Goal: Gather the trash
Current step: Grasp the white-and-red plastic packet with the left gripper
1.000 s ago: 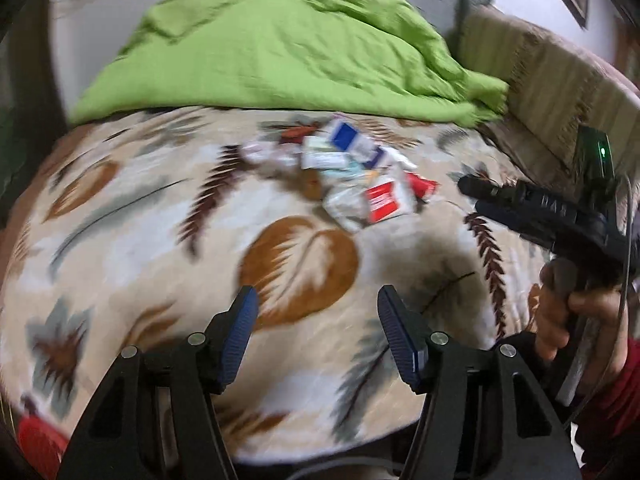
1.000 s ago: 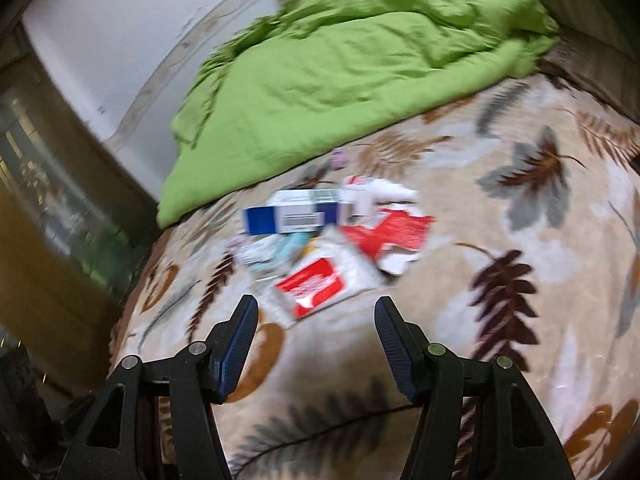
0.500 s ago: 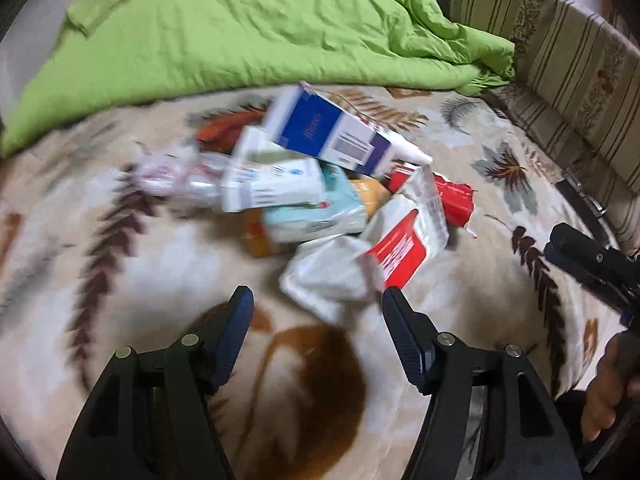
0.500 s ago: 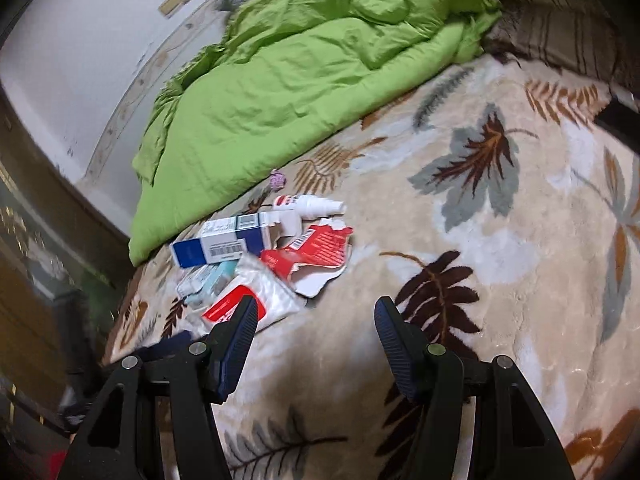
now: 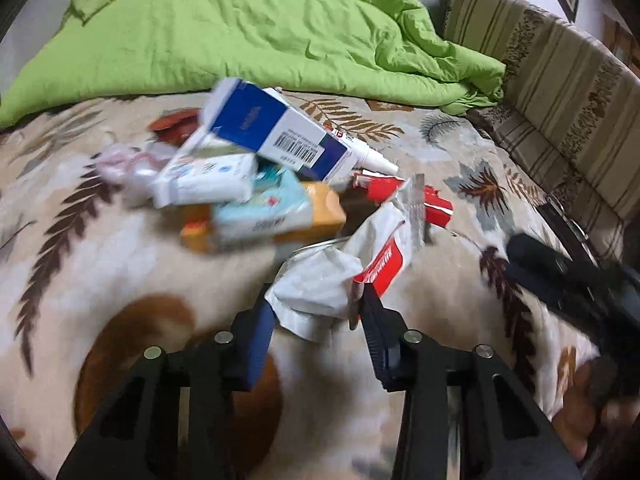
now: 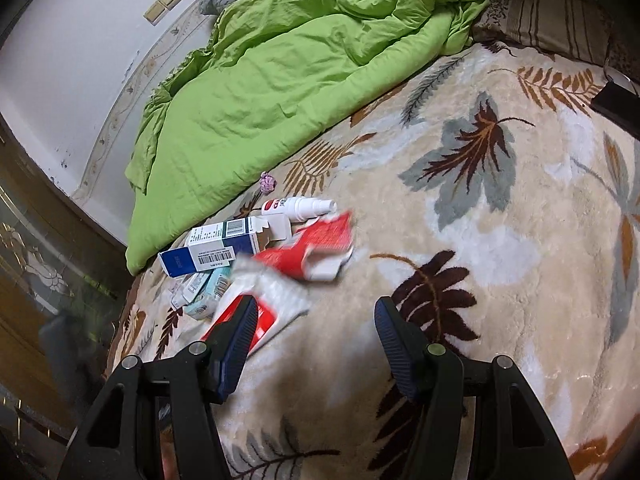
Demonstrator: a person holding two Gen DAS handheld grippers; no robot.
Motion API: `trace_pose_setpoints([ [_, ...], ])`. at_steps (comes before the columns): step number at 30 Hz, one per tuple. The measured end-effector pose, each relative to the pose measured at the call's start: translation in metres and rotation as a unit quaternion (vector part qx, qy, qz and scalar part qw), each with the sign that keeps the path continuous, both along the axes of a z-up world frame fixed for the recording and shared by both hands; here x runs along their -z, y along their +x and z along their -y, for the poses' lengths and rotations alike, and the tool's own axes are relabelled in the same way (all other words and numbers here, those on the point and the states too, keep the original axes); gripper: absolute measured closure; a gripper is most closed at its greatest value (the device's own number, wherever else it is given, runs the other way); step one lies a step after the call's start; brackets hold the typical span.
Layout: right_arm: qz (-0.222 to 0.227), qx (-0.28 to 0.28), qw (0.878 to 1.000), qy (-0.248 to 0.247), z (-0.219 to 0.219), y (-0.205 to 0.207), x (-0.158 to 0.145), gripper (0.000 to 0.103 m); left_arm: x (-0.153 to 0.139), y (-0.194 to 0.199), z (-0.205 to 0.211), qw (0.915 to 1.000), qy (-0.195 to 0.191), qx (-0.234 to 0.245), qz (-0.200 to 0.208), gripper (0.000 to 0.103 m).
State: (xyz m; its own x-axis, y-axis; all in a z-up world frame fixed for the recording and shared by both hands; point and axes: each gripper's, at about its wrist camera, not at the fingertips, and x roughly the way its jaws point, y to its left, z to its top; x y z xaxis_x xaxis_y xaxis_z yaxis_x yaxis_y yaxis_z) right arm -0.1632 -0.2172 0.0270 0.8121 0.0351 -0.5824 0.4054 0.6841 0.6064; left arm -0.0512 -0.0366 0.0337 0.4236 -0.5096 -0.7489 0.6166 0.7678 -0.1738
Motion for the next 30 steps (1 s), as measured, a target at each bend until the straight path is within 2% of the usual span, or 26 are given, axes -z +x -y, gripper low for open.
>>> trace_pose_setpoints([
  [3, 0.0, -0.005, 1.0, -0.002, -0.001, 0.001, 0.0, 0.038, -0.005, -0.019, -0.026, 0.9999, 0.011, -0.007, 0.006, 0.062],
  [6, -0.002, -0.015, 1.0, -0.006, -0.005, 0.004, -0.001, 0.038, -0.006, -0.034, -0.05, 0.9995, 0.032, -0.007, -0.001, 0.052],
  [8, -0.003, -0.02, 1.0, -0.011, -0.008, 0.007, -0.001, 0.038, -0.01, -0.044, -0.066, 0.9993, 0.037, -0.003, 0.005, 0.032],
  [11, -0.003, -0.024, 1.0, -0.015, -0.01, 0.008, -0.002, 0.038, -0.021, -0.052, -0.074, 0.9979, 0.044, -0.005, 0.048, 0.028],
  [15, -0.006, -0.02, 1.0, -0.014, -0.009, 0.008, -0.001, 0.038, -0.028, -0.05, -0.051, 0.9935, 0.064, 0.027, 0.09, 0.027],
  [17, -0.004, -0.016, 1.0, -0.014, -0.008, 0.005, -0.001, 0.038, -0.029, -0.05, -0.032, 0.9856, 0.096, 0.041, 0.133, 0.027],
  [19, -0.005, -0.014, 1.0, -0.014, -0.008, 0.005, -0.001, 0.038, -0.028, -0.05, -0.012, 0.9739, 0.125, 0.057, 0.181, 0.025],
  [21, -0.005, -0.014, 1.0, -0.013, -0.008, 0.005, -0.001, 0.038, -0.02, -0.045, 0.006, 0.9605, 0.164, 0.073, 0.213, 0.023],
  [23, -0.005, -0.016, 1.0, -0.013, -0.008, 0.005, 0.0, 0.038, -0.013, -0.036, 0.015, 0.9535, 0.186, 0.077, 0.224, 0.023],
  [26, -0.004, -0.018, 1.0, -0.012, -0.008, 0.006, 0.0, 0.038, -0.003, -0.016, 0.018, 0.953, 0.201, 0.072, 0.216, 0.023],
  [28, -0.006, -0.02, 1.0, -0.012, -0.009, 0.008, 0.001, 0.038, 0.006, 0.0, 0.017, 0.9571, 0.198, 0.072, 0.199, 0.023],
  [30, -0.005, -0.025, 1.0, -0.01, -0.01, 0.012, 0.002, 0.038, 0.017, 0.016, 0.015, 0.9676, 0.18, 0.073, 0.161, 0.027],
])
